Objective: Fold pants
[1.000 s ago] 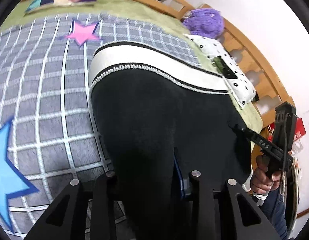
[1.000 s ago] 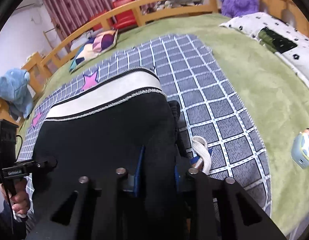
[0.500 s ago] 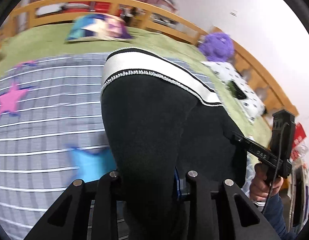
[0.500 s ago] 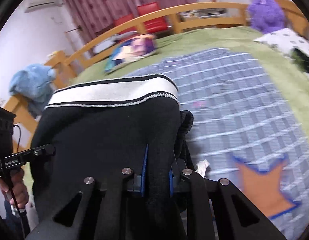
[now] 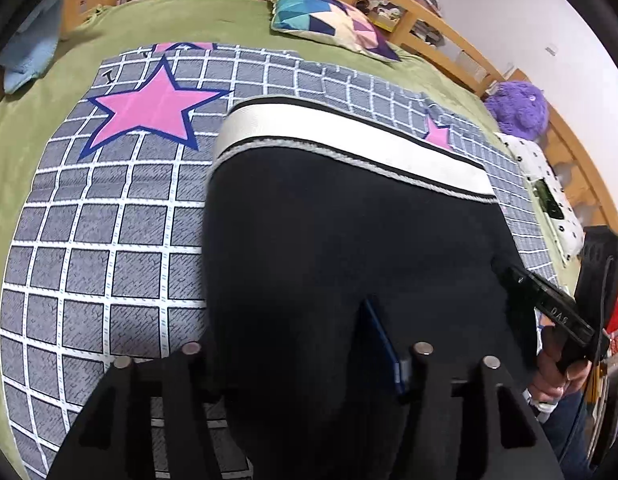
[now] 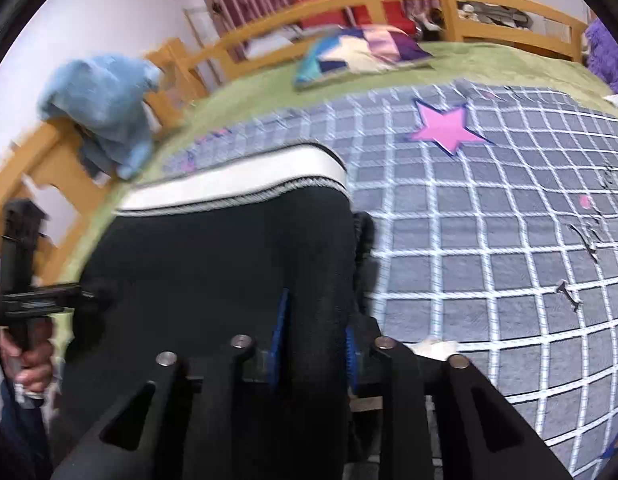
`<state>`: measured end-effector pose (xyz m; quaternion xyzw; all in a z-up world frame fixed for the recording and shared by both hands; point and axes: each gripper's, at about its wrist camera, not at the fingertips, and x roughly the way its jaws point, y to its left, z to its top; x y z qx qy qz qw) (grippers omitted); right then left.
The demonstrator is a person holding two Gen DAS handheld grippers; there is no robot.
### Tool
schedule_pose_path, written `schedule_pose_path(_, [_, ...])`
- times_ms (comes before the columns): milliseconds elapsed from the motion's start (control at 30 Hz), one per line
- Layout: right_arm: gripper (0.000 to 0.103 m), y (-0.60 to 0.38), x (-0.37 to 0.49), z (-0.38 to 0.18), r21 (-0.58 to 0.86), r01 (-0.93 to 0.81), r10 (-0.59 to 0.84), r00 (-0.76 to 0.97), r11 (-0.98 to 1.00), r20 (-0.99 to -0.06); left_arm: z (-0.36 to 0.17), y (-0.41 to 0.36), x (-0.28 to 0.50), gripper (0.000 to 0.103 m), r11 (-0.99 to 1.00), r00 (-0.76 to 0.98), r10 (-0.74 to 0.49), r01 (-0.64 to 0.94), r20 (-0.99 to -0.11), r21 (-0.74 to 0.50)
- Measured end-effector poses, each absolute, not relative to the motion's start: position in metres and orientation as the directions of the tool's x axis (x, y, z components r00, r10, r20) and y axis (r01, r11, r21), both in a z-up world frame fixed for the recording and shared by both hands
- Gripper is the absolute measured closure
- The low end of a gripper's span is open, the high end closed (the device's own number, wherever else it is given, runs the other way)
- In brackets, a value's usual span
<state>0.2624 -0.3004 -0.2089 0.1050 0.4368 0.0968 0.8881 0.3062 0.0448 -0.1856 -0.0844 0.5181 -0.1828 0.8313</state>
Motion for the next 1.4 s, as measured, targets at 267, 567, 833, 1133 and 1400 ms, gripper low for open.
schedule_pose_path(267, [0.059, -0.314, 0.219, -0.19, 0.331, 0.011, 0.26, 0.597, 0.943, -0.759, -0.156, 0.045, 0.231, 0.042, 0.946, 0.472, -0.303, 0.253, -0.828, -0.202])
schedule_pose_path(567, [0.056, -0.297, 0.154, -0.208, 0.364, 0.011, 0.289, 0.588, 0.931, -0.756, -0.169, 0.054, 0.117, 0.036, 0.905, 0.466, -0.39, 0.354, -0.794, -0.236])
schedule_pose_path(833, [0.081, -0.297, 0.147, -0.214, 0.379, 0.048, 0.276, 0.602, 0.924, -0.75, -0.2, 0.054, 0.137, 0.087, 0.947, 0.513, -0.302, 0.26, -0.803, -0.19])
schedule_pose_path(1133, [0.082, -0.271, 0.148, -0.216, 0.331, -0.009, 0.271, 0.595, 0.944, -0.756, -0.208, 0.089, 0.152, 0.066, 0.962, 0.51, -0.27, 0.176, -0.817, -0.209])
schedule_pose_path(1400, [0.077, -0.284, 0.147, -0.213, 0.404, -0.003, 0.334, 0.57, 0.915, -0.751, -0.203, 0.097, 0.122, 0.055, 0.959, 0.528, -0.269, 0.228, -0.805, -0.17])
